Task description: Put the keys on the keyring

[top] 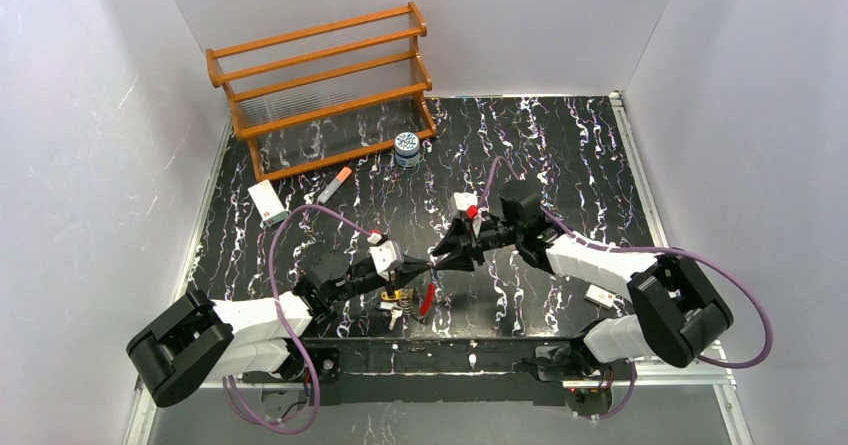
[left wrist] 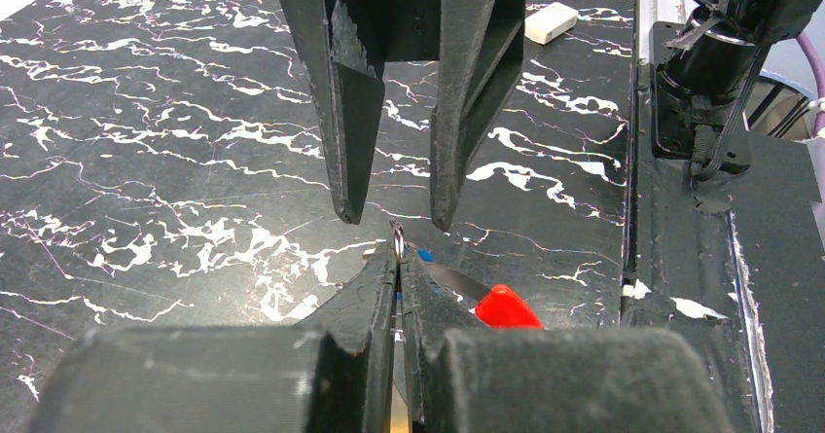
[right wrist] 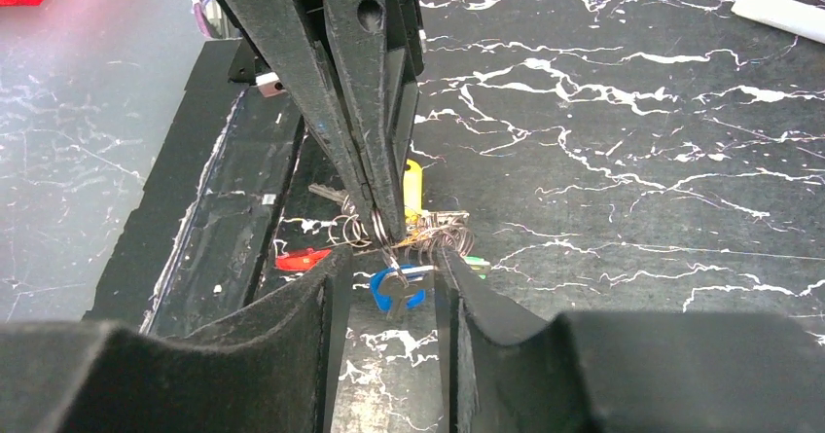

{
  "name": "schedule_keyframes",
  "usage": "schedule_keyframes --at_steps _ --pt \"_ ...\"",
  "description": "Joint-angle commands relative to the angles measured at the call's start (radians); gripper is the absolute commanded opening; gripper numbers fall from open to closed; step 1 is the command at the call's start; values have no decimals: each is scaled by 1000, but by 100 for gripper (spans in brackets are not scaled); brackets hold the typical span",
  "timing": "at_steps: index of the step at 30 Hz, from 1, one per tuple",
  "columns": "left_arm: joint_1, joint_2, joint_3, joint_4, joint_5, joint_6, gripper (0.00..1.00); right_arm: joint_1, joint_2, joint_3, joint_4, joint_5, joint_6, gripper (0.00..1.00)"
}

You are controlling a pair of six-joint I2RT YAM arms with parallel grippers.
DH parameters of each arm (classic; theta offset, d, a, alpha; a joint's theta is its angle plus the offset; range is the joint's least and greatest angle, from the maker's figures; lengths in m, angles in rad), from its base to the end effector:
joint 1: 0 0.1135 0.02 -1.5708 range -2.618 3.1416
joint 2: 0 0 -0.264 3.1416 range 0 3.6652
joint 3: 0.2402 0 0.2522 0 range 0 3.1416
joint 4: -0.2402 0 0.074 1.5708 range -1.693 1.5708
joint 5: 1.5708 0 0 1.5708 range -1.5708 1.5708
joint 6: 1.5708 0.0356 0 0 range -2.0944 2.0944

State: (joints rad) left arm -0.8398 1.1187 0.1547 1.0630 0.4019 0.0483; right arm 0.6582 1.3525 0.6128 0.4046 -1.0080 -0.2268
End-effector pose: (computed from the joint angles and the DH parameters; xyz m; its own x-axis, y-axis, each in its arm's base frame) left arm 0.1231 -0.1581 0.1945 0.1115 -0.0578 -0.9921 0.9408 0.3278 0.0867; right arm 0.1968 0.1902 0.2199 -0.0380 -0.1811 -0.9827 -0.9922 -0.1100 0.0587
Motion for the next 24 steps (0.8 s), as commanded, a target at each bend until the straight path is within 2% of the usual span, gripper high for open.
schedule_keyframes --at_steps 1,16,21,24 --pt "-1 -5 16 40 10 2 0 12 29 42 65 -29 25 42" --pt "-1 -5 19 40 13 -1 0 15 66 59 88 -36 43 26" --pt "-1 -9 15 40 7 -1 0 15 65 60 72 -42 35 3" --pt "-2 -10 14 40 -1 2 1 15 57 66 40 -38 7 1"
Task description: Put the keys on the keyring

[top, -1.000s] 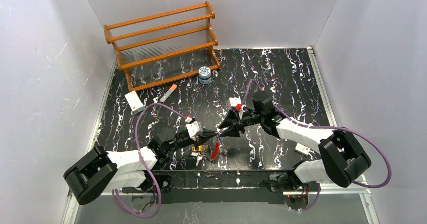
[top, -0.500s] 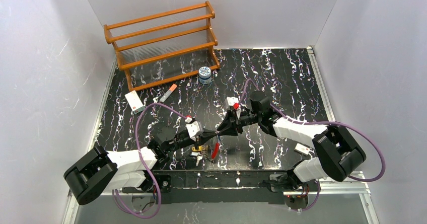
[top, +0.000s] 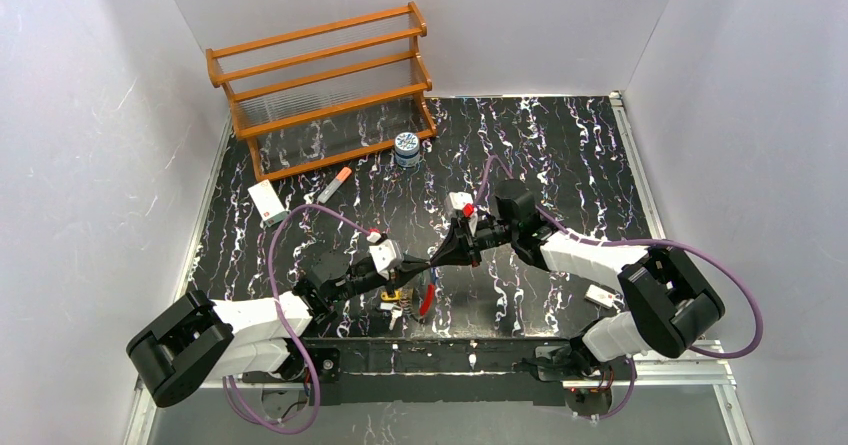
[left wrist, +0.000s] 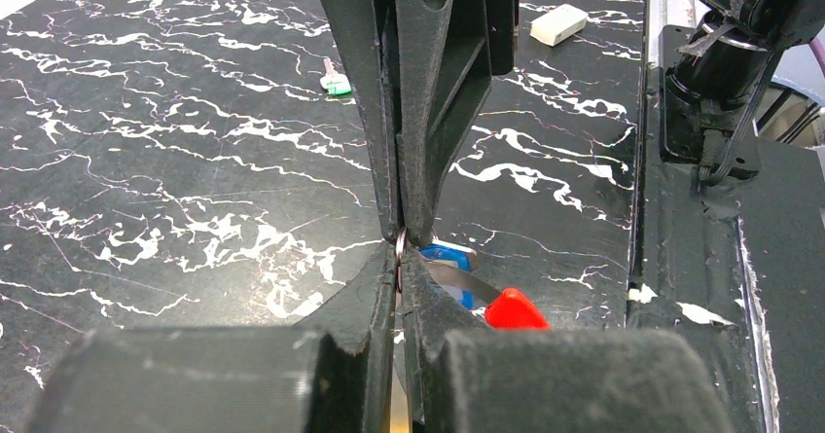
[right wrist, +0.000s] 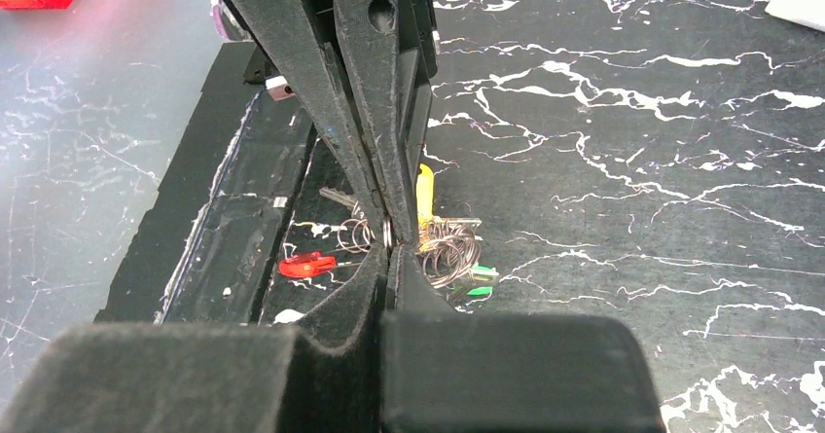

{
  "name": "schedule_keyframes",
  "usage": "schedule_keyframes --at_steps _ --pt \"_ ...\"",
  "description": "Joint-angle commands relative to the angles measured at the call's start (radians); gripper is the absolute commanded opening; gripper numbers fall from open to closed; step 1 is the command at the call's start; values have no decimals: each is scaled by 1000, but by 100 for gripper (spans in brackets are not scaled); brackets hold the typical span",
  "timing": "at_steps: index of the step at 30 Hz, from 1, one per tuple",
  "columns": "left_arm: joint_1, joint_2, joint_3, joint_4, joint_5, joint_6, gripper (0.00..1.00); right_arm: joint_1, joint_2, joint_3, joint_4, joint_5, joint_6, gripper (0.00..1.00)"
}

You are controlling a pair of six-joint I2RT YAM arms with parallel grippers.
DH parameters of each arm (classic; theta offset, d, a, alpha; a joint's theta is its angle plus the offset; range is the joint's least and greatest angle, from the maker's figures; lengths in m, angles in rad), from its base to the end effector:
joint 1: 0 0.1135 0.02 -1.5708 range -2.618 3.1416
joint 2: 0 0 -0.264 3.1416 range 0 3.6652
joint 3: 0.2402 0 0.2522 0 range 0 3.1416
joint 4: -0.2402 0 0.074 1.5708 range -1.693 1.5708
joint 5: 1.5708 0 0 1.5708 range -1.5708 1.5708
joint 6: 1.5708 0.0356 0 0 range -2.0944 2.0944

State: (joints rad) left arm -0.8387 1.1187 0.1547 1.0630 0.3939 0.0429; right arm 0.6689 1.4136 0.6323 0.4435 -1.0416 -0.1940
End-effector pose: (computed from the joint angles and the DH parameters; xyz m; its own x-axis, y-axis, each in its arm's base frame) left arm 0.1235 -0.1579 0.1945 0.1064 -0.0592 -0.9926 0.9384 0.3360 0.0806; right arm 0.2019 0.1987 0.2139 -0.0716 -0.1806 -0.9809 -0.9843 -0.1466 0.0988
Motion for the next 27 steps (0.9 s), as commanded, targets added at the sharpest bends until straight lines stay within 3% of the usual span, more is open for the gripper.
schedule_keyframes --at_steps 1,6,10,19,27 --pt "-3 -12 14 40 4 9 3 5 -7 49 -18 -1 -38 1" --pt "-3 -31 5 34 -28 30 34 5 -25 77 -171 35 -129 1" --pt "-2 -58 7 -14 -60 64 51 5 -34 100 -299 73 -204 1" --pt "-2 -83 53 -183 -76 146 54 7 -30 122 -506 153 -331 1" --pt "-2 -22 111 -259 0 178 46 45 24 181 -631 234 -386 1"
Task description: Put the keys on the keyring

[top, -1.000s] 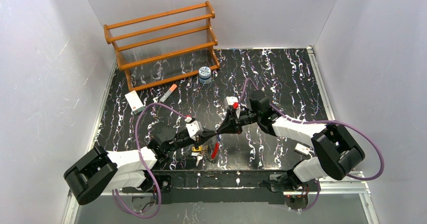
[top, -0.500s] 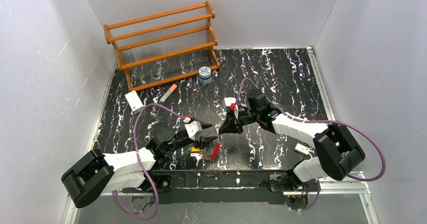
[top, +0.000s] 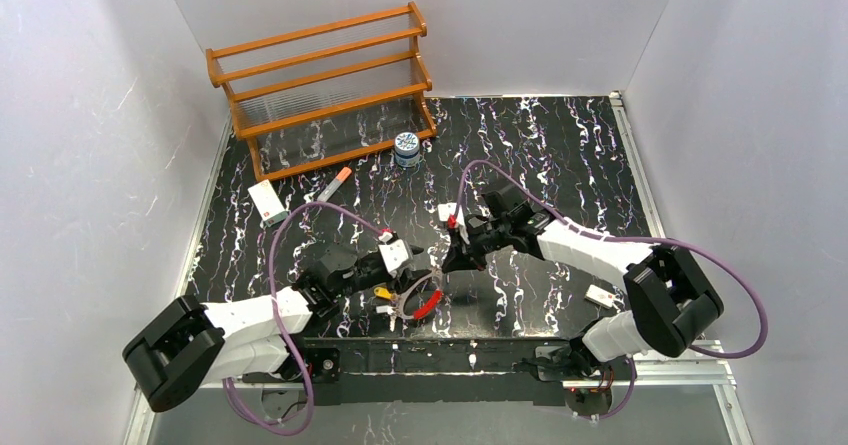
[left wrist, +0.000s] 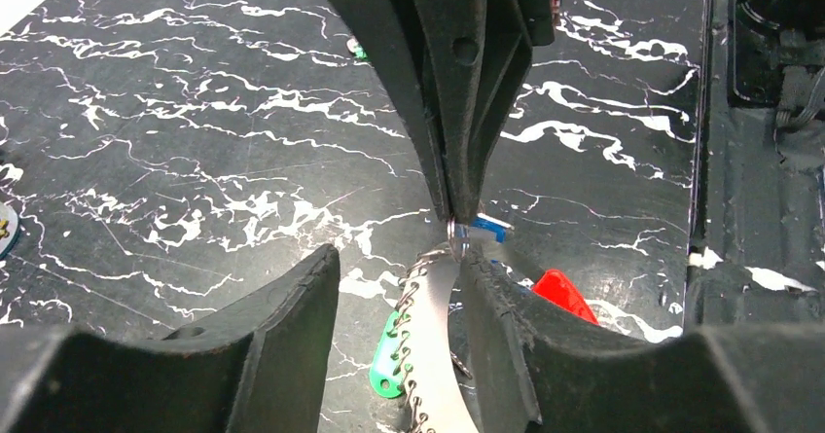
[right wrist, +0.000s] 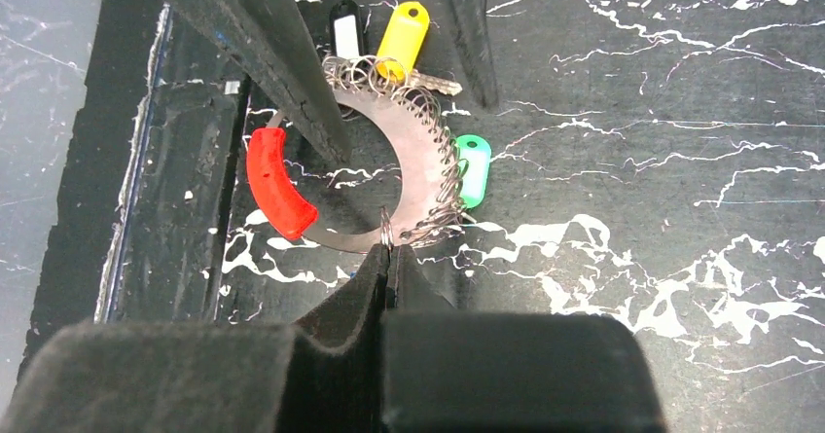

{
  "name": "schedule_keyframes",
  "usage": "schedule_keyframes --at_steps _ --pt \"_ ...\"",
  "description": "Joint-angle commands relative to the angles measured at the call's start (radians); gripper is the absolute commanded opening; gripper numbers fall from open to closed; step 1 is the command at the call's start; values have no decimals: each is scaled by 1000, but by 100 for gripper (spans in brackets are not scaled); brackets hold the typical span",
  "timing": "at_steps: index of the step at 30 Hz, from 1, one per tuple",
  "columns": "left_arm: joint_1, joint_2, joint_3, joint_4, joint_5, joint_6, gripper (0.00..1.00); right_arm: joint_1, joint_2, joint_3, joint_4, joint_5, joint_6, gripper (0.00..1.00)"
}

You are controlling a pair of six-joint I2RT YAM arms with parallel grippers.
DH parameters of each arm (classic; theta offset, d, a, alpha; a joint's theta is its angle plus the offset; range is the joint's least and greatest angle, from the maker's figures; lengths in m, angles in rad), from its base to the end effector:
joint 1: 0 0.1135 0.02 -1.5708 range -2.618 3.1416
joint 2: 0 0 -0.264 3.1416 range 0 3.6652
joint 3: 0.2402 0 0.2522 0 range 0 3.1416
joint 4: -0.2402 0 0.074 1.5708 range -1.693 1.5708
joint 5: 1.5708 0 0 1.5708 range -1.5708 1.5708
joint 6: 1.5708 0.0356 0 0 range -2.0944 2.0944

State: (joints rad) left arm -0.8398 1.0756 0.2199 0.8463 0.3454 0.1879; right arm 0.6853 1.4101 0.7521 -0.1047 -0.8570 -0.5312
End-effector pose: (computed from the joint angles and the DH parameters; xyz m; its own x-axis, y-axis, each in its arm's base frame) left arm 0.1299 -0.1629 0.1992 0.1669 0.0771 -0.9829 0.9114 0.3682 0.1837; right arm 0.1987 0.1972 0.2045 -0.0370 -0.4586 -0.8879 -0.9930 -0.0827 0.0840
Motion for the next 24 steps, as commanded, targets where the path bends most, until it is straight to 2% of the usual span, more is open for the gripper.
schedule_keyframes --at_steps 1,14,24 --pt "-1 31 51 -43 59 32 45 37 35 69 -91 62 -50 1" --pt "-1 109 78 -45 156 2 33 92 75 118 -75 91 8 1" --pt "-2 159 89 -47 143 -2 25 94 68 127 -77 71 1 1"
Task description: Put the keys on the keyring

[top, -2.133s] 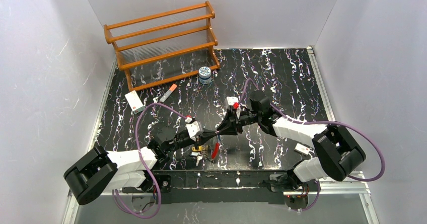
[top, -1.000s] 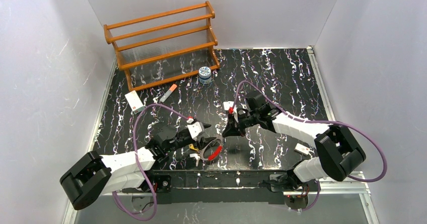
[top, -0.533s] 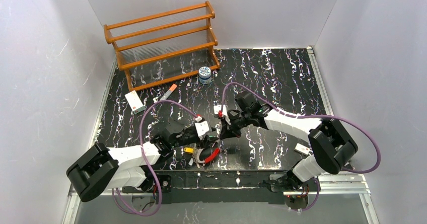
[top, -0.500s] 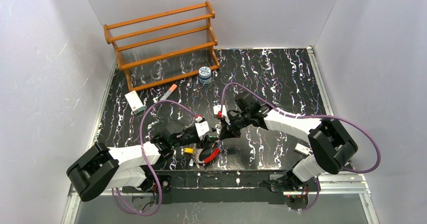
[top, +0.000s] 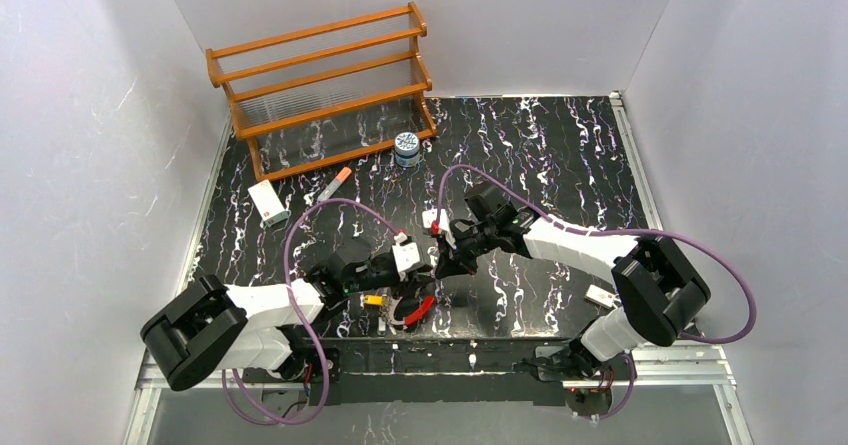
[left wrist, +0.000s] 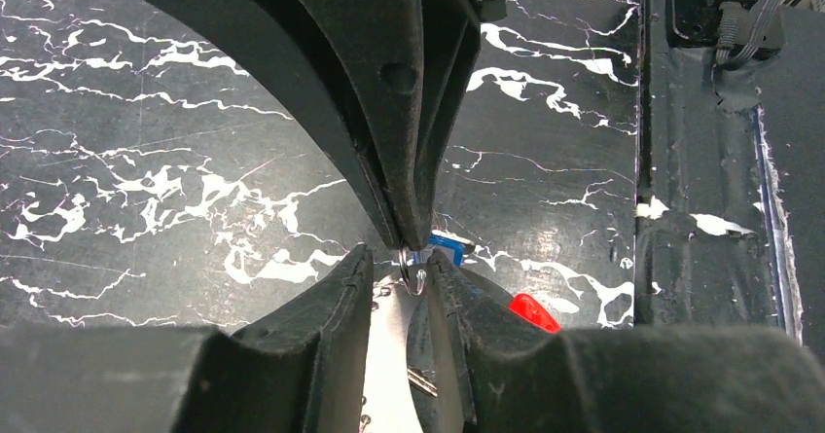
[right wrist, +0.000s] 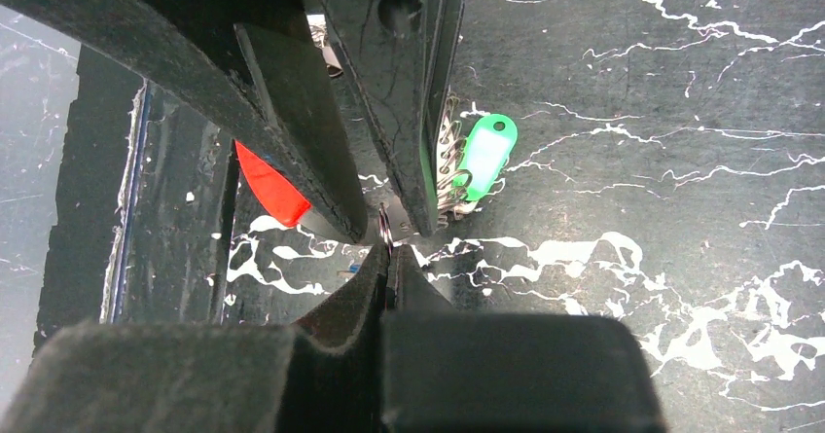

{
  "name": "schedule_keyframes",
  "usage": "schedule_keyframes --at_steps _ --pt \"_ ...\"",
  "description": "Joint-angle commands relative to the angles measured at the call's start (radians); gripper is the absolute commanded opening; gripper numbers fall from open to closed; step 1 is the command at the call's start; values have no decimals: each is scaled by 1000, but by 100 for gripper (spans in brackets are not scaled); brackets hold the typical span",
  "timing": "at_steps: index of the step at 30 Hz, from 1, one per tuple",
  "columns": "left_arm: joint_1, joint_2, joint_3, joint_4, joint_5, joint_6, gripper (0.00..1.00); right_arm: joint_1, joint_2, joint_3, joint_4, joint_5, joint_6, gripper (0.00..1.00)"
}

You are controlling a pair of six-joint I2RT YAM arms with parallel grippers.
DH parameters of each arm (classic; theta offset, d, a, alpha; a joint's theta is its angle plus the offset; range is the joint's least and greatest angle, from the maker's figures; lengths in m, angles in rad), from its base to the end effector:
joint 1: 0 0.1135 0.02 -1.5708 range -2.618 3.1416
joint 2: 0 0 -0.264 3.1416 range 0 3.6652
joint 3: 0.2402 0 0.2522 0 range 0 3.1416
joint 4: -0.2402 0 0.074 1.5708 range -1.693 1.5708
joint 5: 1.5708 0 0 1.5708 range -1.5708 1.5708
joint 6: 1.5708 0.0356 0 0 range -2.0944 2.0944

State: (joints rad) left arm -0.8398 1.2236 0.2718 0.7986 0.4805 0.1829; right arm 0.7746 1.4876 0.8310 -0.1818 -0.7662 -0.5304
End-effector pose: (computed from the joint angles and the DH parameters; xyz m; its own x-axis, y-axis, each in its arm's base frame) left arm 0.1383 -0.1789 0.1809 0.0754 0.1575 -0.9846 0.9676 0.2270 0.1104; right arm 0.1938 0.2242 0.2005 -0.0358 -0.5451 -0.8376 -0.9894 -0.0986 0.1065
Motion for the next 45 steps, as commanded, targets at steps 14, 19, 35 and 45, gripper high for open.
schedule_keyframes --at_steps 14,19,35,45 --pt "-1 33 49 -20 1 15 19 6 -12 56 -4 -13 -5 1" --pt "-1 19 46 -33 -13 20 18 6 -12 57 -4 -12 -7 1" --pt "-1 -1 40 -29 -31 -21 0 -32 -51 -1 159 -72 109 46" --pt "-1 -47 -45 147 -92 -108 0 -141 -174 -214 605 -228 411 66"
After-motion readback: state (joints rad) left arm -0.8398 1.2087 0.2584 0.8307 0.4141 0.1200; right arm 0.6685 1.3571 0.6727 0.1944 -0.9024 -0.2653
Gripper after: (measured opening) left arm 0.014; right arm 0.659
